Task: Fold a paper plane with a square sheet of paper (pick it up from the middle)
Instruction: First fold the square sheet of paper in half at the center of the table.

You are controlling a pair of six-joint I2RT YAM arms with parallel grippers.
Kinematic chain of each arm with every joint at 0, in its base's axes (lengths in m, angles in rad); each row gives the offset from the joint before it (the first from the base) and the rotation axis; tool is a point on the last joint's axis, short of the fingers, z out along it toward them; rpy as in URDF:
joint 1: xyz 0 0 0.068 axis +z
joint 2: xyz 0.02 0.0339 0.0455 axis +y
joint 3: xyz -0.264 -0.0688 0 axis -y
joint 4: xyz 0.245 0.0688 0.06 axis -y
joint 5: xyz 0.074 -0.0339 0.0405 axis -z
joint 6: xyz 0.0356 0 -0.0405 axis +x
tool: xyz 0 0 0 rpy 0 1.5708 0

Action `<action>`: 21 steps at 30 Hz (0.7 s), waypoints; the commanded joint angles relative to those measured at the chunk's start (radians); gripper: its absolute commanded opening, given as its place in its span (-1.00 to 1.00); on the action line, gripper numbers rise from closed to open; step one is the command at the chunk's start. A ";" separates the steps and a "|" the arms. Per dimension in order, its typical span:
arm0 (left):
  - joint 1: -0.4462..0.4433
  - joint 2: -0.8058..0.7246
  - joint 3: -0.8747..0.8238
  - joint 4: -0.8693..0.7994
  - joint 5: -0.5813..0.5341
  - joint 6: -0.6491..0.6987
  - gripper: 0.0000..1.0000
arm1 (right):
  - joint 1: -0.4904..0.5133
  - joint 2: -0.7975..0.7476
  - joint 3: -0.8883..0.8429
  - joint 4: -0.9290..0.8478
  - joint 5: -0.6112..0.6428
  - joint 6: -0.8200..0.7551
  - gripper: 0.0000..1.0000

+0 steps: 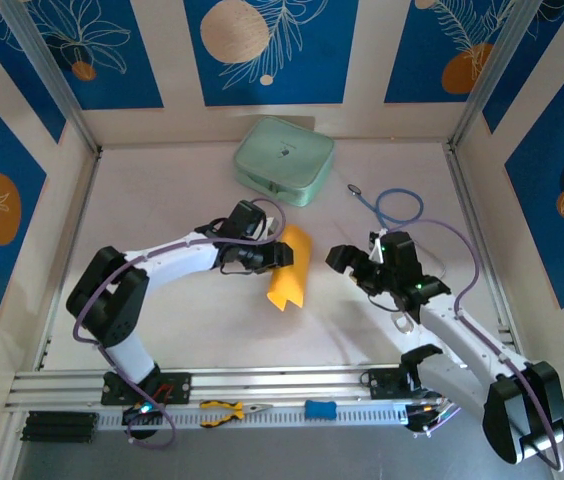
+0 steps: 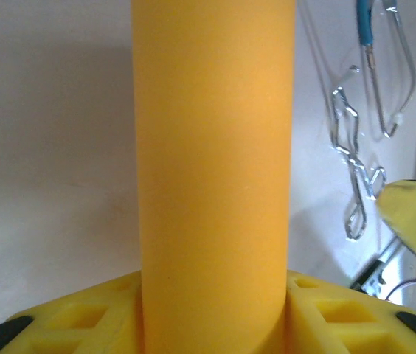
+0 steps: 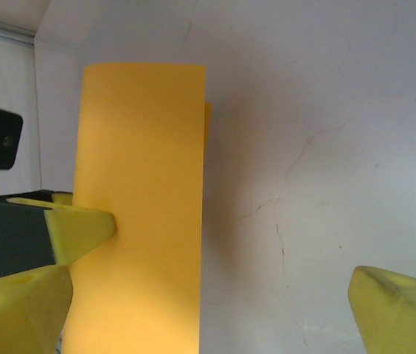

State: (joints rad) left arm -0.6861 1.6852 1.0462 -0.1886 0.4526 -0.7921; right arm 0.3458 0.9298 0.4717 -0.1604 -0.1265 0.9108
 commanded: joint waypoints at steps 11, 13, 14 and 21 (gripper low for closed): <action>0.001 0.026 -0.068 0.131 0.117 0.000 -0.08 | 0.066 -0.043 -0.007 -0.015 -0.001 0.097 0.72; 0.005 0.035 -0.069 0.171 0.162 -0.045 -0.09 | 0.074 -0.096 -0.050 0.047 -0.025 0.151 0.69; 0.004 0.035 -0.077 0.213 0.172 -0.057 -0.08 | 0.083 -0.119 -0.067 0.087 -0.030 0.149 0.69; 0.021 0.128 -0.119 0.386 0.207 -0.119 -0.08 | 0.093 -0.139 -0.067 0.064 -0.006 0.155 0.61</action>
State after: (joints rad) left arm -0.6769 1.7756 0.9653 0.0704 0.6113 -0.8585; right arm 0.4297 0.7879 0.4076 -0.1154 -0.1368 1.0420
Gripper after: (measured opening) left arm 0.459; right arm 0.805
